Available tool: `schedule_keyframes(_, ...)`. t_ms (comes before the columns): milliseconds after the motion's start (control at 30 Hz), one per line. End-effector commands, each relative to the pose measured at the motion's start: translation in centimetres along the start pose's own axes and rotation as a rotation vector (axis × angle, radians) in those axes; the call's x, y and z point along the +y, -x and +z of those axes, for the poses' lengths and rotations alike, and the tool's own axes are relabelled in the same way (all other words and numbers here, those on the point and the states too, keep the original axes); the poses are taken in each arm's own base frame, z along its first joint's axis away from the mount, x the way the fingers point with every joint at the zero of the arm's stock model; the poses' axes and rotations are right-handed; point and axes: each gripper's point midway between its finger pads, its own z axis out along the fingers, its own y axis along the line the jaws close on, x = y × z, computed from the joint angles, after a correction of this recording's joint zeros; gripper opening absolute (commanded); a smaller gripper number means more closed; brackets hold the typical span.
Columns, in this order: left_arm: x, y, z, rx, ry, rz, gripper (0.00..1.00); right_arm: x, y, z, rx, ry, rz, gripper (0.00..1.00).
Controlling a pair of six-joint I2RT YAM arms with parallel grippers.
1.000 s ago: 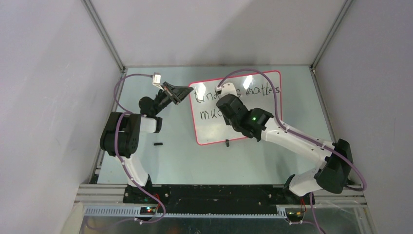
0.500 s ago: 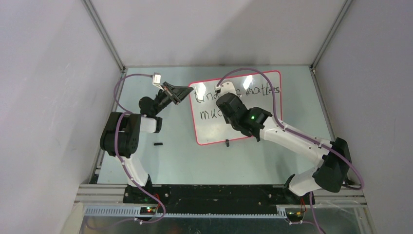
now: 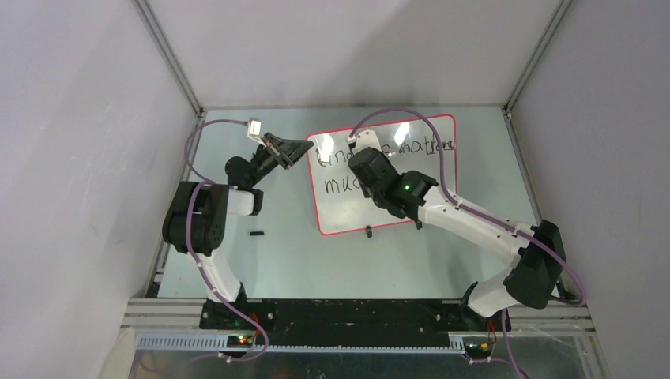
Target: Write a sentence on the whiteboard
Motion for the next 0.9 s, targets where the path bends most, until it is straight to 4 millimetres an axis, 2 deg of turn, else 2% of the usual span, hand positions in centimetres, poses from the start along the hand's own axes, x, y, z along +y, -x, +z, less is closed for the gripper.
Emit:
schedule_keyframes(0, -0.8, 0.2, 0.2, 0.006, -0.049, 0.095, 0.00, -0.1, 1.3, -0.1, -0.019, -0.008, 0.031, 0.00)
schedule_keyframes(867, -0.7, 0.2, 0.2, 0.006, -0.048, 0.093, 0.00, 0.5, -2.5, -0.6, 0.069, 0.001, 0.017, 0.00)
